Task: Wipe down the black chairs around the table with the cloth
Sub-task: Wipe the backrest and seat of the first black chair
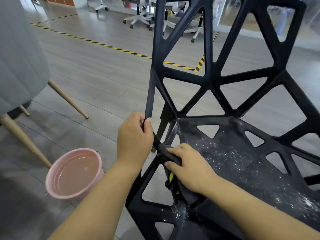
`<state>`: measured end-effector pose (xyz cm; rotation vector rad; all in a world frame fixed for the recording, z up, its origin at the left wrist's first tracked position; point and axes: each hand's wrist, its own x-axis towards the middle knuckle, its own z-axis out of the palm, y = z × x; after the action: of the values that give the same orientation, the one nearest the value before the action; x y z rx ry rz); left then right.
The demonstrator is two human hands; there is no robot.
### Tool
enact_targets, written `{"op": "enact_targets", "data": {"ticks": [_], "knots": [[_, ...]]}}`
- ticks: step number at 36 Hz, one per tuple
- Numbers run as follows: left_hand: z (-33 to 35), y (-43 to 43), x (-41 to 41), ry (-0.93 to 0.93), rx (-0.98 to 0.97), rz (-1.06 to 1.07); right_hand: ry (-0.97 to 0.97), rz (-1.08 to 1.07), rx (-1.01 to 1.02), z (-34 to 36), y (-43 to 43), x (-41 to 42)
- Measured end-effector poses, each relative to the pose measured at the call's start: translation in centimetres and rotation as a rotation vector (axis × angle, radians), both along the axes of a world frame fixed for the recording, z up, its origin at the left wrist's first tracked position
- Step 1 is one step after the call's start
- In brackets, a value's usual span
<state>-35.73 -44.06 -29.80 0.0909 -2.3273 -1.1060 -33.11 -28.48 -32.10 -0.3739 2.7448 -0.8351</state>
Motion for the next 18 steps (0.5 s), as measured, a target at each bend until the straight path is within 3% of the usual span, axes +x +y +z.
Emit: {"op": "enact_targets", "data": {"ticks": [7,12,18], "knots": [[-0.2,1.3,-3.0,0.024,0.005,-0.030,0.094,-0.365,0.135,-1.9,1.1,-6.2],[-0.3,1.5,-4.5,0.036,-0.020,-0.025,0.074,-0.367,0.157,-1.9,0.5,-6.6],[-0.3,1.3,-4.5,0.045,0.007,-0.040,0.069,-0.200,0.104,0.4,-0.9,0.1]]}}
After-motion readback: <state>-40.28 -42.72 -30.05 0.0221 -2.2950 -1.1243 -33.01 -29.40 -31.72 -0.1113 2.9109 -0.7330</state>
